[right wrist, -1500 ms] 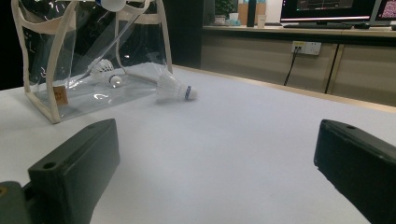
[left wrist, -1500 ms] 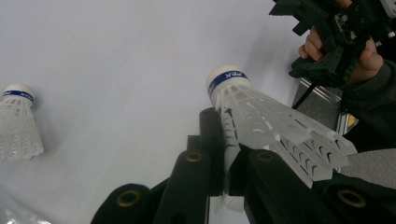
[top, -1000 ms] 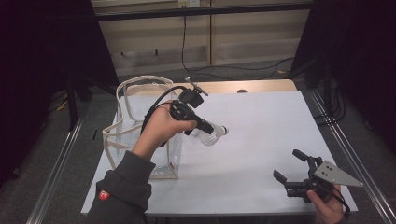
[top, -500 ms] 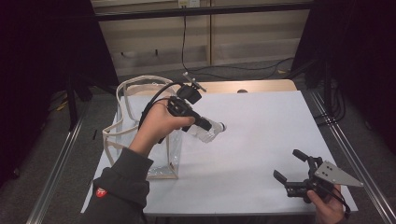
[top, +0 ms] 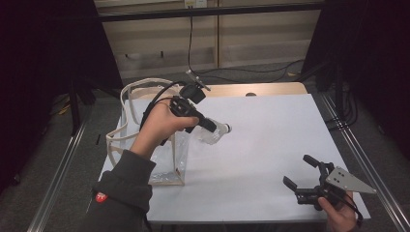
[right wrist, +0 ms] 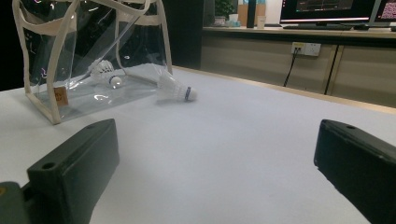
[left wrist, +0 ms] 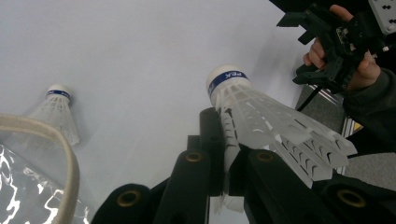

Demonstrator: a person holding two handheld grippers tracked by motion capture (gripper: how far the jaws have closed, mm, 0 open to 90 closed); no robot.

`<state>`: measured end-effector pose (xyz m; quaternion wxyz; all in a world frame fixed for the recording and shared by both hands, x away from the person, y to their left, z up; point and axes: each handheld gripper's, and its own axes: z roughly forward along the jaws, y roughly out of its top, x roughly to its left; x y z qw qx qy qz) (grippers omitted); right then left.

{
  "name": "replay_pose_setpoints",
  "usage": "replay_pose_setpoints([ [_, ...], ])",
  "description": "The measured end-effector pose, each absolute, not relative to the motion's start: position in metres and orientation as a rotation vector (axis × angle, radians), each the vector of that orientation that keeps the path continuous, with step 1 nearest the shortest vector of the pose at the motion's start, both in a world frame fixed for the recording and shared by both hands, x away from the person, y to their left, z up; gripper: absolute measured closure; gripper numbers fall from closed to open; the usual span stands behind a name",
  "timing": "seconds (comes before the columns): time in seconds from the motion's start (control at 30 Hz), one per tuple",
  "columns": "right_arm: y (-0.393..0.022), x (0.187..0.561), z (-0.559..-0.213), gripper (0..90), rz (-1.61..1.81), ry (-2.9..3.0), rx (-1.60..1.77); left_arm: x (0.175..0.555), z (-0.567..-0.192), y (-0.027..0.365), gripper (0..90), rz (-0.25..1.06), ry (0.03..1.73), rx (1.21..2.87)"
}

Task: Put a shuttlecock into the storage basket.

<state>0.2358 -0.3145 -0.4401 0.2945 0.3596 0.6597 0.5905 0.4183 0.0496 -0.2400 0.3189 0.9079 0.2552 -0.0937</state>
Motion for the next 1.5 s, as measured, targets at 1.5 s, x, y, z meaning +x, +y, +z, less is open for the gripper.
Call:
replay_pose_setpoints([
  [1.5,-0.314,0.235,-0.44,0.0,1.57,1.755,0.95,0.431,-0.22,0.082,89.5,-0.176,0.773,2.353],
])
